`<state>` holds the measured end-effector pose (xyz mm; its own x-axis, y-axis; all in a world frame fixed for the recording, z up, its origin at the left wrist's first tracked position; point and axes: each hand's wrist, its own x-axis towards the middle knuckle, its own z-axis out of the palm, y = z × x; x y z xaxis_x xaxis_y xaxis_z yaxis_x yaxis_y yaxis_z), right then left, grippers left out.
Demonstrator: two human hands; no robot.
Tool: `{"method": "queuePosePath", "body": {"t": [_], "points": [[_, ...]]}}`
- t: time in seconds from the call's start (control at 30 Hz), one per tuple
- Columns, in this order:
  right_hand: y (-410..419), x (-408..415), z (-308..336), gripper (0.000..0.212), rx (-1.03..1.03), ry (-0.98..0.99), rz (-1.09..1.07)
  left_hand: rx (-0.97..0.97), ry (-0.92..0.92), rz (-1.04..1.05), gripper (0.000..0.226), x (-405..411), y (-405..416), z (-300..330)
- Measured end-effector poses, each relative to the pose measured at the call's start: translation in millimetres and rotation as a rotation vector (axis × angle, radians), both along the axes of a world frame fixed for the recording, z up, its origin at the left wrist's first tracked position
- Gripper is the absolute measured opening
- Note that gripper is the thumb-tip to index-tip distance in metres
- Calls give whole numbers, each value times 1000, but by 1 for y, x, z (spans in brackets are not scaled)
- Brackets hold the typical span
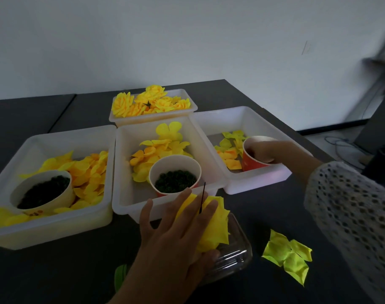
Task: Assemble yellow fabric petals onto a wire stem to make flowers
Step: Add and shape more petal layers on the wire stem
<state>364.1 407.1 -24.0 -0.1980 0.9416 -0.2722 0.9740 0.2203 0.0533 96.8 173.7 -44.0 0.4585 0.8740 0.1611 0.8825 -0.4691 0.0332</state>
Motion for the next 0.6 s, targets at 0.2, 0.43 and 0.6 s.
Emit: {"method": "queuePosePath", "body": {"t": [0.2,0.43,0.6], "points": [[10,18,-13,27,16,142,28,51,-4,39,66,1,1,-7],[-1,23,-8,28,101,272,99,47,-5,52,65,2,-3,-6],[-3,25,-1,33,71,243,83,29,-11,58,64,3,-4,-4]]}}
